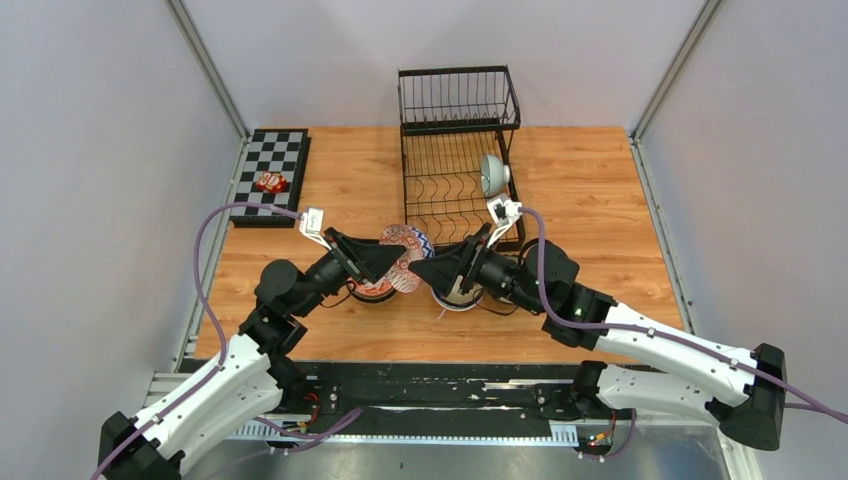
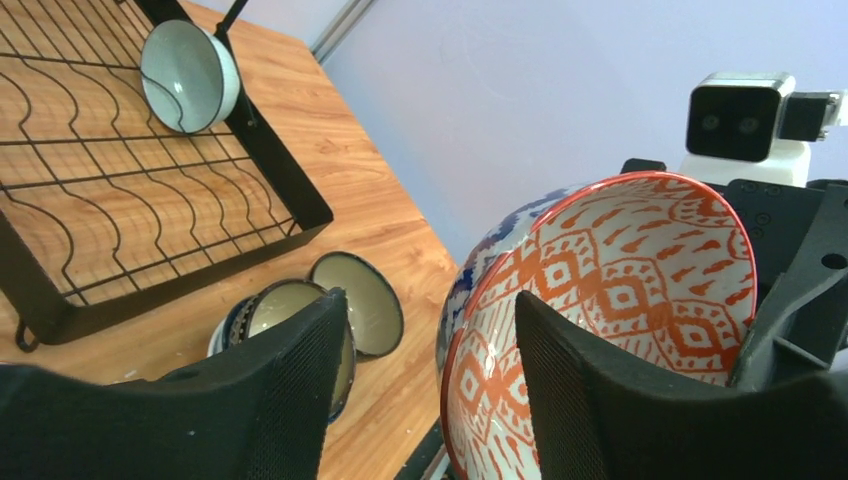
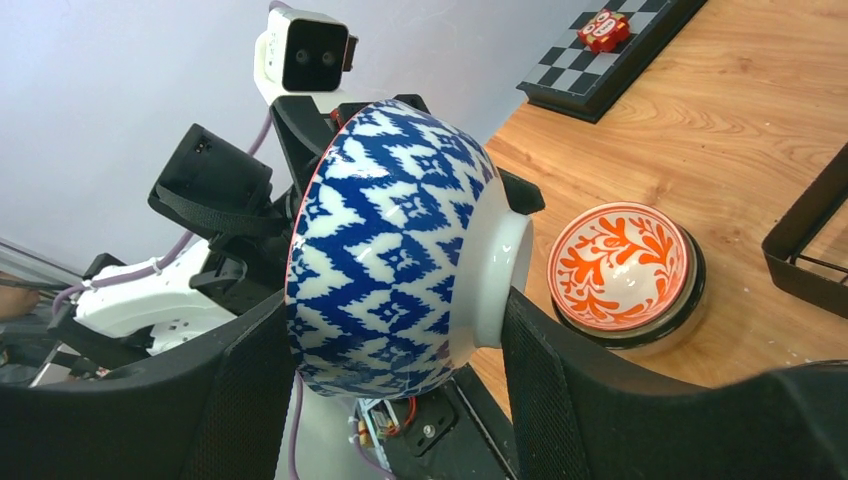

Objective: Load the bowls into the dish rack
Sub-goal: Place the bowl in the dish rack.

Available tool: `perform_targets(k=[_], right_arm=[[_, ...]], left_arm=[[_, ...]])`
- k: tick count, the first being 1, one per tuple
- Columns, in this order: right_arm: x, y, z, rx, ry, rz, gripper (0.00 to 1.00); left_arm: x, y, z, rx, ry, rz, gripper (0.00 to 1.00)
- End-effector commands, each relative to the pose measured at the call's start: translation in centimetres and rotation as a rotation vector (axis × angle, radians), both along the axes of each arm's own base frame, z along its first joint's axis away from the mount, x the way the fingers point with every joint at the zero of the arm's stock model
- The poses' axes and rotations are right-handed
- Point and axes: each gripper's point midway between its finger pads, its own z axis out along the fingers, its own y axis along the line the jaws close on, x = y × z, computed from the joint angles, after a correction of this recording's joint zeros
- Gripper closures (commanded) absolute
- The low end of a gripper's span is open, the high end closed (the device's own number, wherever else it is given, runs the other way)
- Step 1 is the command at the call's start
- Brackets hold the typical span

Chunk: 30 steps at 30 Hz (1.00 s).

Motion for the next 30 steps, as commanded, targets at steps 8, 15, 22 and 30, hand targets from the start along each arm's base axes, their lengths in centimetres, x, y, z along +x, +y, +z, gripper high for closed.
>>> perform_targets(k=[8, 15, 22, 30], right_arm=[[2.3, -3.0, 2.9, -0.049, -0.136, -0.165, 0.97], [4.8, -5.3, 2.3, -0.195, -0.201, -0.304, 0.97], [7.8, -7.4, 1.4, -0.365, -0.268, -0.433, 0.97], [11.4, -8.5, 0.9, -0.525, -0.326, -0.526, 0.97]], left_arm=[[1.4, 2.5, 0.0, 0.123, 0.043, 0.152, 0.16], [1.9, 5.8, 0.1, 0.317, 0.104, 0.299, 0.08], [0.8, 9.4, 2.1, 0.463, 0.061, 0.404, 0.00], [-0.8, 12.3, 4.9, 0.612, -0.018, 0.447, 0.00]])
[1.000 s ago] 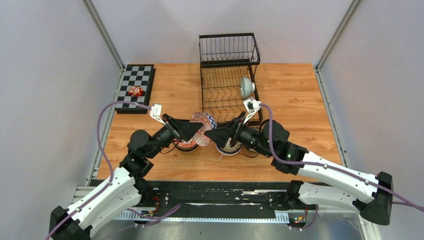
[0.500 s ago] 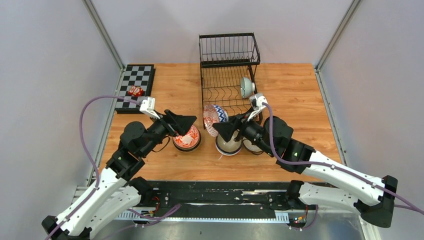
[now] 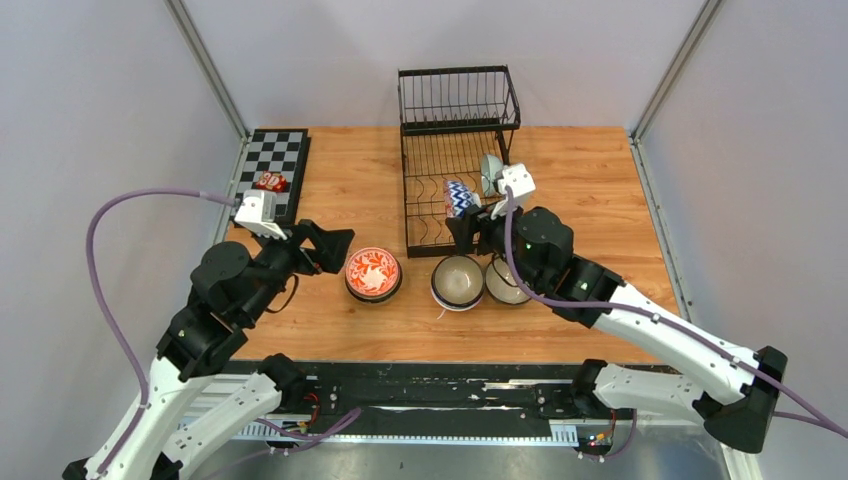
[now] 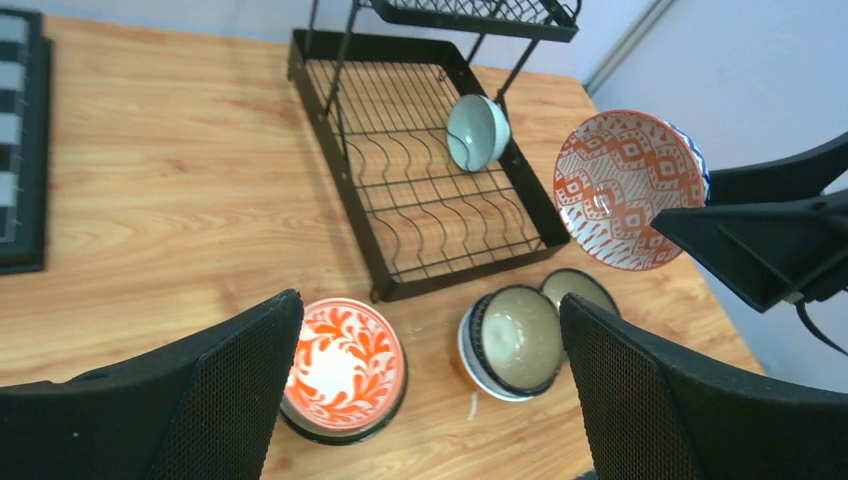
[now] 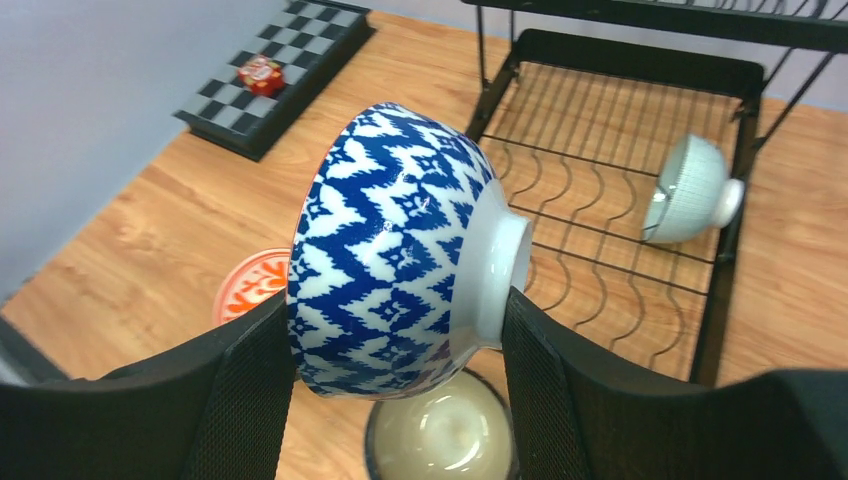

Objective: Load the bowls into the dish rack
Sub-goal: Place the bowl in the dish rack.

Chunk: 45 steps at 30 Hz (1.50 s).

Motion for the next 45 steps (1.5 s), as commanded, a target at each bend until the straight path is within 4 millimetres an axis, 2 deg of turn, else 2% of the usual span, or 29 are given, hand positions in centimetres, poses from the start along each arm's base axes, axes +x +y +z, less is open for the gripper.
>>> perform_targets(k=[1, 2, 8, 12, 23, 32, 45], right_arm=[[2.6, -1.4, 2.2, -0.077, -0.091, -0.094, 0.97], [3.0, -1.5, 2.2, -0.089, -0.092, -0.105, 0.97], [5.8, -1.5, -0.9, -0.186, -0.036, -0.147, 0.97], [7.5, -1.3, -3.2, -0.219, 0.009, -0.159, 0.97], [13.1, -1.3, -7.2, -0.254, 0.054, -0.219, 0.97], [17.5, -1.2, -10.2, -0.228, 0.101, -0.234, 0.97], [22.5, -2.1, -12.7, -0.142, 0.106, -0.288, 0.97]], left_arm=[[-0.8, 2.6, -0.2, 0.174, 0.002, 0.045, 0.00], [-1.0, 2.8, -0.2, 0.188, 0.000, 0.045, 0.00], [-1.7, 3.1, -0.7, 0.246, -0.017, 0.014, 0.00], [-1.5, 3.1, -2.3, 0.268, 0.004, 0.016, 0.00], [-0.7, 3.4, -6.4, 0.332, 0.046, 0.038, 0.00], [-0.5, 3.0, -7.4, 0.357, 0.063, 0.016, 0.00], [-0.5, 2.5, -7.8, 0.363, 0.077, -0.008, 0.00]])
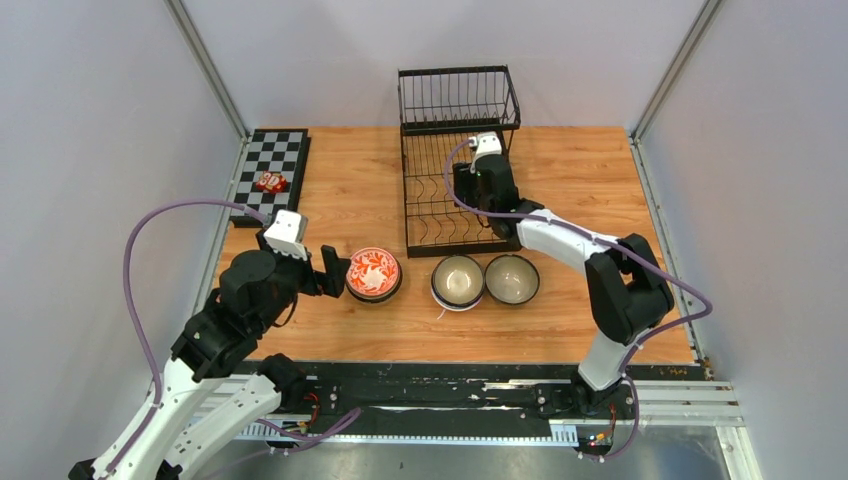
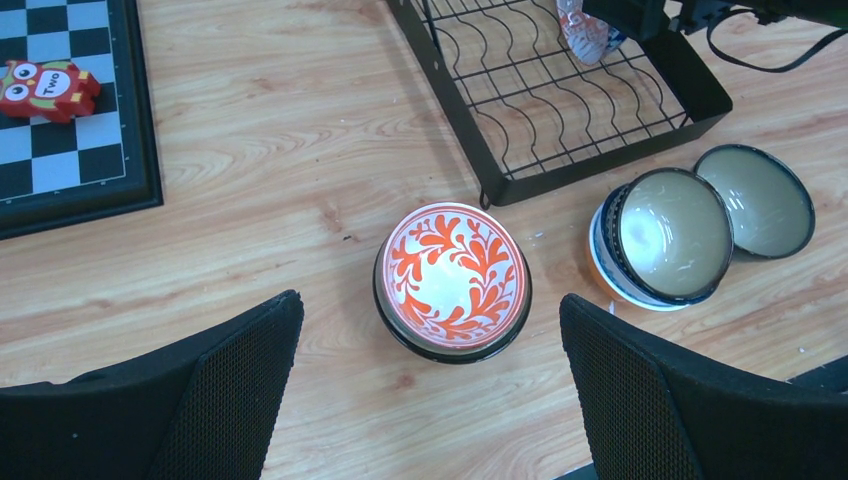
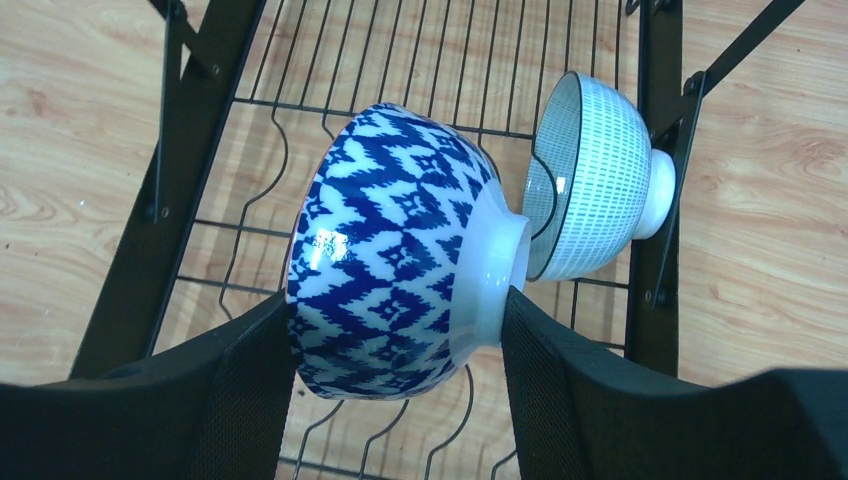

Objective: Load the bowls into the dish rack
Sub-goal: Place the bowl in the dish rack.

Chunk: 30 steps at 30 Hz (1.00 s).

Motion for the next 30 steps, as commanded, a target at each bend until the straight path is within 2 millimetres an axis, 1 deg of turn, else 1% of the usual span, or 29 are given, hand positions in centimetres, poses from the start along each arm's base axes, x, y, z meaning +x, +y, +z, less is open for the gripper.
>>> perform_targets(k=[1, 7, 12, 15, 22, 30], right_arm=[[3.0, 0.2, 2.9, 0.103, -0.108, -0.025, 0.97], [4.9, -0.3, 1.8, 0.116, -0.113, -0.041, 0.97], [5.9, -0.1, 1.1, 0.131, -0.126, -0.027, 0.97], [6.3, -0.1, 0.3, 0.129, -0.120, -0.030, 0.97], [7.0, -0.5, -0.5, 0.131, -0.127, -0.053, 0.97], [7.5, -0.2, -1.9, 0.124, -0.107, -0.052, 0.97]], left_arm=[[0.3, -0.1, -0.4, 0.016, 0.000, -0.006, 0.00], [0.3, 0.0, -0.5, 0.023, 0.000, -0.004, 0.00], [0.4, 0.0, -0.5, 0.028, 0.001, -0.001, 0.00], [0.4, 0.0, -0.5, 0.029, 0.001, -0.004, 0.00], [0.5, -0.1, -0.6, 0.032, 0.002, -0.007, 0.00], [0.4, -0.1, -0.6, 0.033, 0.002, -0.010, 0.00]])
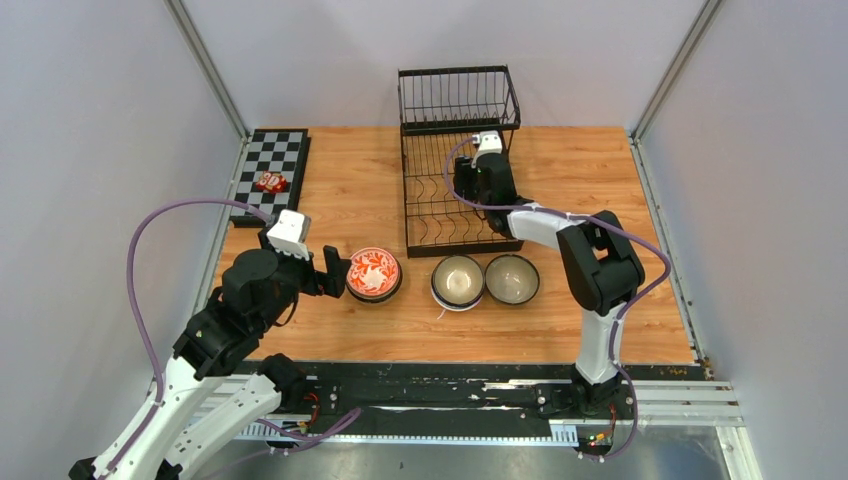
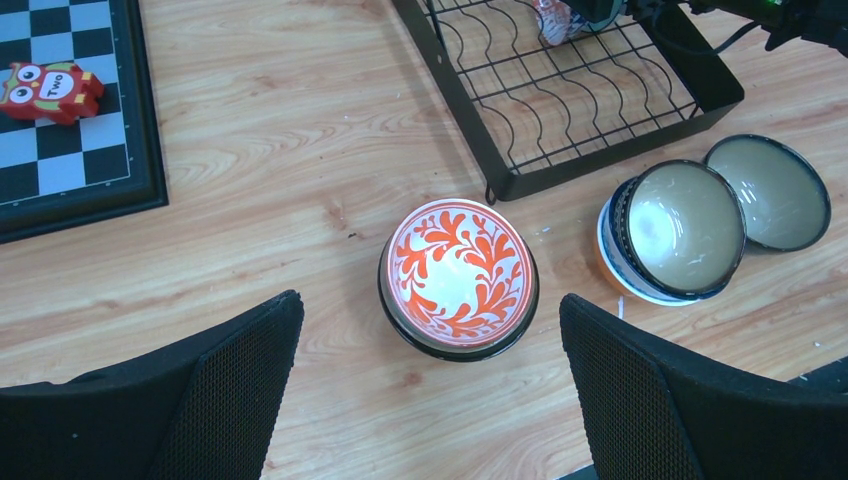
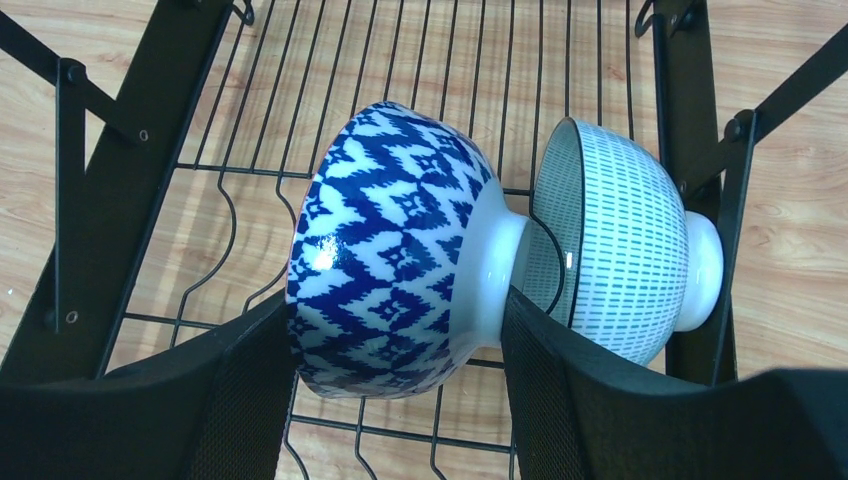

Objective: Load the bowls into the dish rack
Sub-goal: Place the bowl in the dish rack.

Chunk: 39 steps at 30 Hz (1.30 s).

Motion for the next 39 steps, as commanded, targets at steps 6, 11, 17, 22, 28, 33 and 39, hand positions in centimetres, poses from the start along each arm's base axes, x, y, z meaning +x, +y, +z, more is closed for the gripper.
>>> perform_targets(k=[6, 11, 17, 22, 28, 33, 39], right_arm=[[1.3, 0.2, 0.9, 0.064, -0.037, -0.014, 0.96], [1.1, 0.1, 0.4, 0.070, -0.027, -0.023, 0.81], [1.0, -0.3, 0.6, 0.064, -0.030, -0.031, 0.50], [0.9, -0.5, 0.8, 0.057, -0.026, -0.041, 0.32], [0.8, -0.6, 1.1, 0.061, -0.027, -0.045, 0.24], [0.6, -0.5, 1.6, 0.070, -0.033, -0.041, 0.21], [0.3, -0.6, 2.5, 0.086, -0.047, -0.038, 0.21]], left_arm=[[0.3, -0.1, -0.2, 0.010, -0.005, -0.004, 0.00], [0.3, -0.1, -0.2, 0.010, -0.004, -0.004, 0.00], [0.3, -0.1, -0.2, 0.010, -0.005, -0.007, 0.00], [0.2, -0.1, -0.2, 0.010, -0.006, -0.007, 0.00], [0.2, -0.1, -0.2, 0.008, -0.005, -0.008, 0.00], [0.2, -0.1, -0.1, 0.008, -0.007, -0.008, 0.00], [0.2, -0.2, -0.2, 0.008, -0.004, -0.009, 0.00]])
